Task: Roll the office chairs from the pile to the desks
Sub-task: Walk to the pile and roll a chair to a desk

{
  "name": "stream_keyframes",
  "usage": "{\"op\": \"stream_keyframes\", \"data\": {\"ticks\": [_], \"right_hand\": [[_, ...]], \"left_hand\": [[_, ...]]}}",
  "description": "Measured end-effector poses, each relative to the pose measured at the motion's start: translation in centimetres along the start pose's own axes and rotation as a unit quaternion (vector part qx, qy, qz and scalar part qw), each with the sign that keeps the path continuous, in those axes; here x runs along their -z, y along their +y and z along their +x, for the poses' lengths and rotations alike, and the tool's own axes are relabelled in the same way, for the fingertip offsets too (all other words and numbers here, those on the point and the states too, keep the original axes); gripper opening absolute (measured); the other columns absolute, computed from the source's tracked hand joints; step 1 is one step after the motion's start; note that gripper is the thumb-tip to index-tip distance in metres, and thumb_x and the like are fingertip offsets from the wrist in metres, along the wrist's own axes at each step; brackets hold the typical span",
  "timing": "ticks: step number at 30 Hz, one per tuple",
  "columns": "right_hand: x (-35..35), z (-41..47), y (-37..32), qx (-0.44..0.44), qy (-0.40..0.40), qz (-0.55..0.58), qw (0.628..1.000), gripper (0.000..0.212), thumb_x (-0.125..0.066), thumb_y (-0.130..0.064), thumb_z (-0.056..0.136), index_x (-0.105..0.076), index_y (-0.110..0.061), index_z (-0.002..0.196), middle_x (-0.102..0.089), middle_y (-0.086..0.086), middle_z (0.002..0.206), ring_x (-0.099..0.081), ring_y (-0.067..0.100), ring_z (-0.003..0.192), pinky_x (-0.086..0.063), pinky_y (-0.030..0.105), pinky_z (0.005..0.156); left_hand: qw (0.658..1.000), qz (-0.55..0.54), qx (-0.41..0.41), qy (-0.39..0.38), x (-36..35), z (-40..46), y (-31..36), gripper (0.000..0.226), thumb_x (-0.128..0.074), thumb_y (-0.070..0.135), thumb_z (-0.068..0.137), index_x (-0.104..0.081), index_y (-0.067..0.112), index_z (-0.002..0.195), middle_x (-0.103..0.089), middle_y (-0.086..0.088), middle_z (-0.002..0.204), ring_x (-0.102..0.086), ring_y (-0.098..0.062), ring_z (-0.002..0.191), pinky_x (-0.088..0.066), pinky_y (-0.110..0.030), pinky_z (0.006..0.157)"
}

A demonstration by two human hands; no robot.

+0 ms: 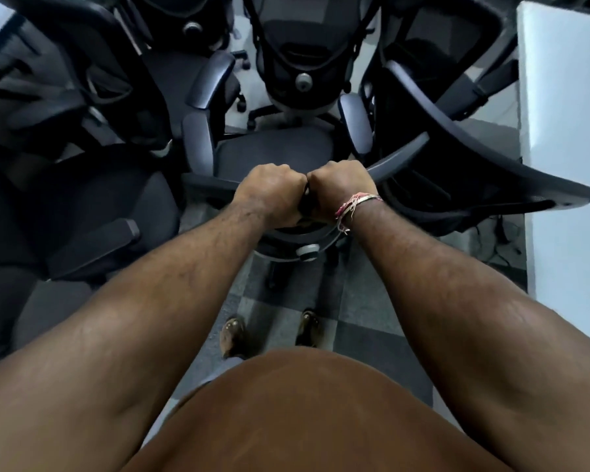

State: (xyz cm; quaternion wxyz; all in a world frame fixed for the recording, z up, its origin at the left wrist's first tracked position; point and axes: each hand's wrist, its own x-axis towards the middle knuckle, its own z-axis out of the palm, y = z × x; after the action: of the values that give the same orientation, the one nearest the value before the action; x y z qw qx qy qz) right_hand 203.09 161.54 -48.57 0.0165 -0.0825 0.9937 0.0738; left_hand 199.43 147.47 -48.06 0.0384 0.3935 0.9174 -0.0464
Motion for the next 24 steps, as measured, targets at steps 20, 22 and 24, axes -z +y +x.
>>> {"op": "stream_keyframes", "data": {"ticks": [20, 22, 24], "right_hand": [[1.8, -11.6, -14.3, -0.013, -0.001, 0.022, 1.0, 0.034, -0.054, -0.051, 0.084, -0.049, -0.023, 0.066, -0.063, -0.002, 0.068, -0.064, 0.026, 0.063, -0.04, 0.028, 0.057], [2.2, -13.0, -15.4, 0.008, 0.0, 0.025, 1.0, 0.035, -0.053, -0.052, 0.085, -0.051, -0.023, 0.067, -0.065, -0.001, 0.07, -0.065, 0.027, 0.063, -0.04, 0.027, 0.057], [2.5, -14.3, -16.4, 0.022, 0.002, 0.03, 0.999, 0.035, -0.052, -0.053, 0.085, -0.051, -0.023, 0.067, -0.067, 0.0, 0.072, -0.062, 0.026, 0.062, -0.041, 0.027, 0.057]], "left_hand": [[0.999, 0.014, 0.023, -0.032, -0.8, -18.0, 1.6, 0.018, -0.069, 0.044, 0.084, -0.065, 0.027, 0.084, -0.06, 0.005, 0.073, -0.058, -0.021, 0.066, -0.05, -0.034, 0.064], [0.998, 0.006, 0.042, -0.038, -0.8, -20.1, 2.2, 0.018, -0.071, 0.044, 0.086, -0.063, 0.027, 0.084, -0.056, 0.008, 0.071, -0.056, -0.019, 0.065, -0.051, -0.033, 0.065], [0.998, 0.007, 0.054, -0.042, -0.7, -21.8, 2.8, 0.02, -0.072, 0.045, 0.085, -0.059, 0.029, 0.083, -0.056, 0.008, 0.073, -0.057, -0.019, 0.067, -0.05, -0.032, 0.065]]}}
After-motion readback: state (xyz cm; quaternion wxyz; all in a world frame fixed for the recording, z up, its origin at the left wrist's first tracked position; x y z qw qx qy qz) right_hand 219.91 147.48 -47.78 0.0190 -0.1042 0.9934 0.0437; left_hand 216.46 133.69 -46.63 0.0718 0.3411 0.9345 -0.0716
